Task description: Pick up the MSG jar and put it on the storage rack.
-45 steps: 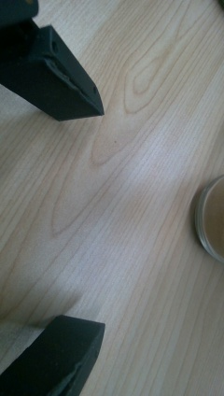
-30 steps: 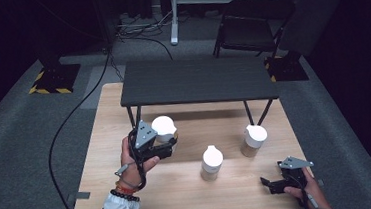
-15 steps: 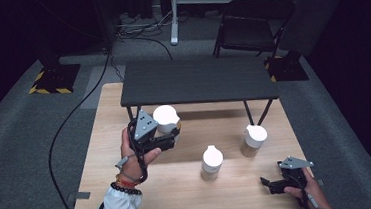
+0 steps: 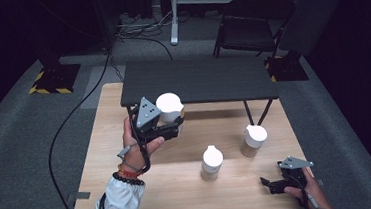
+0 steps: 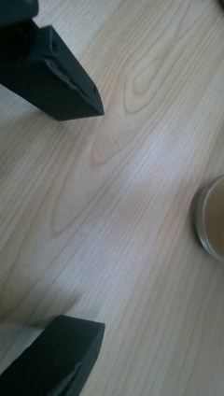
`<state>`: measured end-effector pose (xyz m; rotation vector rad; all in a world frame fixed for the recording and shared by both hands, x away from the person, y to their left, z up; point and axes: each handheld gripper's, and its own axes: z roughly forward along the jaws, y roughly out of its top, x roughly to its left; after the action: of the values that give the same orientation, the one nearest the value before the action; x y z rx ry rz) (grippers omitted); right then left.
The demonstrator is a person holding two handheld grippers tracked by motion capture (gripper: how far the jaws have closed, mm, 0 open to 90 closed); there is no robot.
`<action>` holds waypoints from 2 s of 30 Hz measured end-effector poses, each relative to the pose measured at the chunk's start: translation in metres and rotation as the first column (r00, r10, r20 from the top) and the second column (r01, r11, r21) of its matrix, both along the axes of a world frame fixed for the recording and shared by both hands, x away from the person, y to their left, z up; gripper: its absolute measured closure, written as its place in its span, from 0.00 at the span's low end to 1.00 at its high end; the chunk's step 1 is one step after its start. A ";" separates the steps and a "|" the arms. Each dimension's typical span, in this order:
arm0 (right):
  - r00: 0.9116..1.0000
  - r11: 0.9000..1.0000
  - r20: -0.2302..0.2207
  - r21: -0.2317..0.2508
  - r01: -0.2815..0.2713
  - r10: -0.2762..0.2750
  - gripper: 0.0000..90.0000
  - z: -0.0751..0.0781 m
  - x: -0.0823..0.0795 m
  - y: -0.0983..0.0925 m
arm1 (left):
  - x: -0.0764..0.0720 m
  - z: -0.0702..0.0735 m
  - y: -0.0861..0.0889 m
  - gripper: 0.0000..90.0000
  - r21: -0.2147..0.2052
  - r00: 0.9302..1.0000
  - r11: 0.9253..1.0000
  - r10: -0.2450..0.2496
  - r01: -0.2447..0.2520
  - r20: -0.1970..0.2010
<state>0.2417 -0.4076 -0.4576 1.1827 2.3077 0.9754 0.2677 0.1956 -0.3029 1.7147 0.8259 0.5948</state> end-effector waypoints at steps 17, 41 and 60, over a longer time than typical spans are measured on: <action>1.000 1.000 0.000 0.000 0.000 0.000 0.00 0.000 0.000 0.000 | 0.024 0.024 0.000 0.34 0.000 1.000 1.000 0.024 -0.024 0.016; 1.000 1.000 0.001 0.000 0.000 0.000 0.00 0.000 0.000 0.000 | 0.070 0.048 -0.005 0.33 0.004 0.998 0.998 0.055 -0.056 0.035; 1.000 1.000 0.000 0.001 0.001 -0.001 0.00 0.000 0.000 0.000 | 0.101 0.056 -0.011 0.34 0.004 0.991 0.991 0.135 -0.135 -0.010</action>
<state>0.2414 -0.4075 -0.4578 1.1837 2.3064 0.9766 0.3683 0.1843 -0.2469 1.6747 0.9543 0.6791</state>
